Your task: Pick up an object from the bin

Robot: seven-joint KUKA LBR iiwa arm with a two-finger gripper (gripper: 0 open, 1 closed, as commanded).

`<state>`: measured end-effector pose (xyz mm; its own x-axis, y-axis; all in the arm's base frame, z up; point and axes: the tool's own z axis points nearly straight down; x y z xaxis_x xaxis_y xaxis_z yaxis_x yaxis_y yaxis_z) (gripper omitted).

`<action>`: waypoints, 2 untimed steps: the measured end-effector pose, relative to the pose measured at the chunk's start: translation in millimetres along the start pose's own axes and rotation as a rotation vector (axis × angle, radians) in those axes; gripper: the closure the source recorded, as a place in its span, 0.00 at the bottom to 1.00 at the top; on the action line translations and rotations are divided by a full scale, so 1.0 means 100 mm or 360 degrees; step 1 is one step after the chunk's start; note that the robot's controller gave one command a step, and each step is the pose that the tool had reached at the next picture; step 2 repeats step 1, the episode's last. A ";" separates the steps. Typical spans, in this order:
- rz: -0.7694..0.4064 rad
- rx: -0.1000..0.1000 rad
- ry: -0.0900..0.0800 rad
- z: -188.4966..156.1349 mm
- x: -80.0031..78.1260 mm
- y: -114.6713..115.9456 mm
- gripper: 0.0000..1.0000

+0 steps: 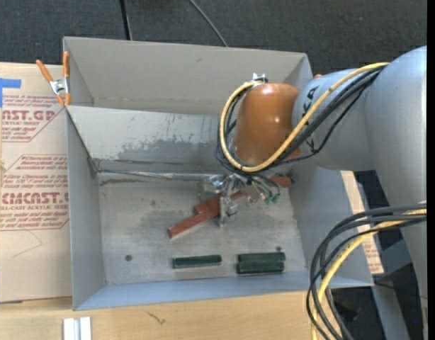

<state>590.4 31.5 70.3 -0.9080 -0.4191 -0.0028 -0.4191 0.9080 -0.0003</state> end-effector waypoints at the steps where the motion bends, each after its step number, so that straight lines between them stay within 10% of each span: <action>1: 0.0000 0.0000 0.0000 0.00 0.00 0.00 1.00; 2: 0.0000 0.0000 0.0000 0.00 0.00 0.00 1.00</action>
Offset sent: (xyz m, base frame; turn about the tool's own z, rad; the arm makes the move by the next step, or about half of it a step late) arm -0.0238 -0.0130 0.1568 -0.0013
